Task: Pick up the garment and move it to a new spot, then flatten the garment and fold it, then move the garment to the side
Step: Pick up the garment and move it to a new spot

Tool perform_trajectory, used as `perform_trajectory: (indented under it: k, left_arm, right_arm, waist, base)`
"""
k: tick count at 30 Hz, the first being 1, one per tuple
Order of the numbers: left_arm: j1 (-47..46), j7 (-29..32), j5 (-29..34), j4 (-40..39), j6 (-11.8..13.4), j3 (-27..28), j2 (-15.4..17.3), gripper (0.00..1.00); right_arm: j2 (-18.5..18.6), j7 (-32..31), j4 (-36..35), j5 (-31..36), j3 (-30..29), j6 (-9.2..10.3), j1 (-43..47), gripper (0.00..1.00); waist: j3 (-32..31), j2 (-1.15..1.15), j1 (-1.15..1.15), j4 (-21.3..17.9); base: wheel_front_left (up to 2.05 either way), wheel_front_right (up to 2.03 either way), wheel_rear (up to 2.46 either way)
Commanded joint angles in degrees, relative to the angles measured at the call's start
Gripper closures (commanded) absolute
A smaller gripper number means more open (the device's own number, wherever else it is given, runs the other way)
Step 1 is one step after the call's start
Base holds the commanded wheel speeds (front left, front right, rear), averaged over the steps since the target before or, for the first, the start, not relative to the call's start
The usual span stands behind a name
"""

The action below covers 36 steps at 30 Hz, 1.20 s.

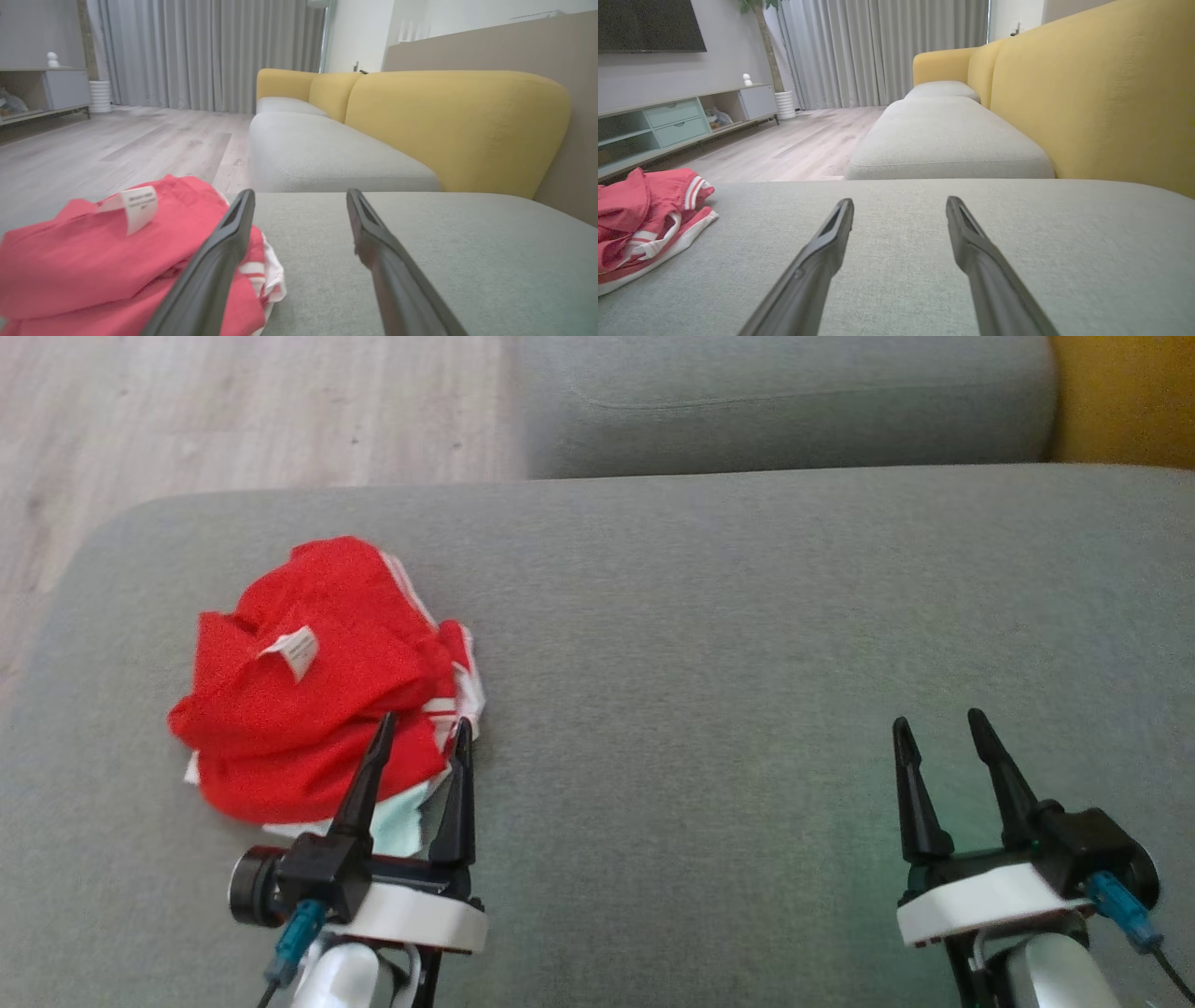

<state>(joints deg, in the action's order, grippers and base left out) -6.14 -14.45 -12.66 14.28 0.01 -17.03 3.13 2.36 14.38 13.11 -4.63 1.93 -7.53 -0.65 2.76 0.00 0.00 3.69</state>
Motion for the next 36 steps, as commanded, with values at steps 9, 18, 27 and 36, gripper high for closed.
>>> perform_trajectory:
  k: [9,18,27,36]
  left_arm:
    - [-0.9,-0.5,1.1,-0.7,0.2,3.9,-0.2,0.00]
    - [0.2,-0.5,1.1,-0.1,0.8,5.8,-0.2,0.00]
    - [1.1,-0.5,1.2,-0.3,0.9,5.8,-0.2,0.00]
    - [1.8,-0.5,1.6,-1.1,0.9,6.7,-0.2,0.00]
  right_arm:
    - [0.5,0.6,-2.3,-0.8,4.3,0.04,-1.3,0.00]
    - [0.5,0.6,-2.9,-1.6,6.4,0.04,-0.5,0.00]
    - [0.5,0.6,-3.4,-0.6,8.5,0.04,0.1,0.00]
    - [0.5,0.6,-3.4,-1.2,9.4,0.04,0.2,0.00]
  waist:
    - [-1.0,0.00,0.00,7.3]
    - [-2.0,0.00,0.00,13.6]
    - [-2.7,0.00,0.00,18.2]
    - [-2.6,0.00,0.00,20.1]
  base:
    - [0.00,0.00,0.00]
    - [0.00,0.00,0.00]
    - [0.00,0.00,0.00]
    - [0.00,0.00,0.00]
